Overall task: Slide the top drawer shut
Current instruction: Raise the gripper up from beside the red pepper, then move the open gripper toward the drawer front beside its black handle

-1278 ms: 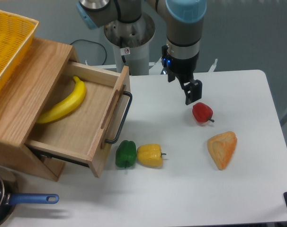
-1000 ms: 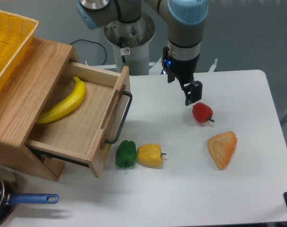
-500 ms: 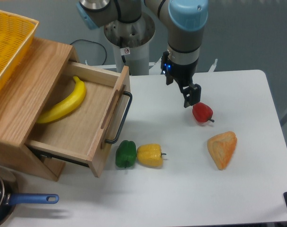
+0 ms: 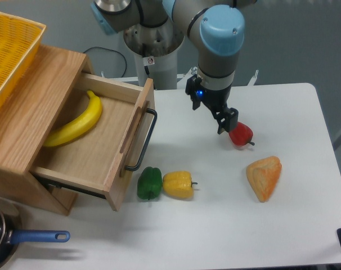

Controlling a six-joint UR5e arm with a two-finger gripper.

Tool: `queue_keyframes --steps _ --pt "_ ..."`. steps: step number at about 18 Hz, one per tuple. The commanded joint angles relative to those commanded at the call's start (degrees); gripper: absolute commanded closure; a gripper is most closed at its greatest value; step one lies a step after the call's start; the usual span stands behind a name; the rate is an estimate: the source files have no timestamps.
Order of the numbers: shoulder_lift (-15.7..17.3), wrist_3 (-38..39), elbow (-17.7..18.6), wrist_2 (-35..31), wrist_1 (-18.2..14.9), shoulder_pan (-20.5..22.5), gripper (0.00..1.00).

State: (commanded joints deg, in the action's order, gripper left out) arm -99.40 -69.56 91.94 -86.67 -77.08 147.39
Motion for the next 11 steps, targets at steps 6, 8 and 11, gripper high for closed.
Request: queue_keyframes --steps 6,8,11 --pt "-1.9 21.1 -1.5 4.4 2.9 -1.7 0.0" --pt "-1.9 21.9 -1.5 4.7 2.9 -1.9 0.0" --pt "-2.7 24.0 -1.8 4.8 2.8 -2.6 0.0"
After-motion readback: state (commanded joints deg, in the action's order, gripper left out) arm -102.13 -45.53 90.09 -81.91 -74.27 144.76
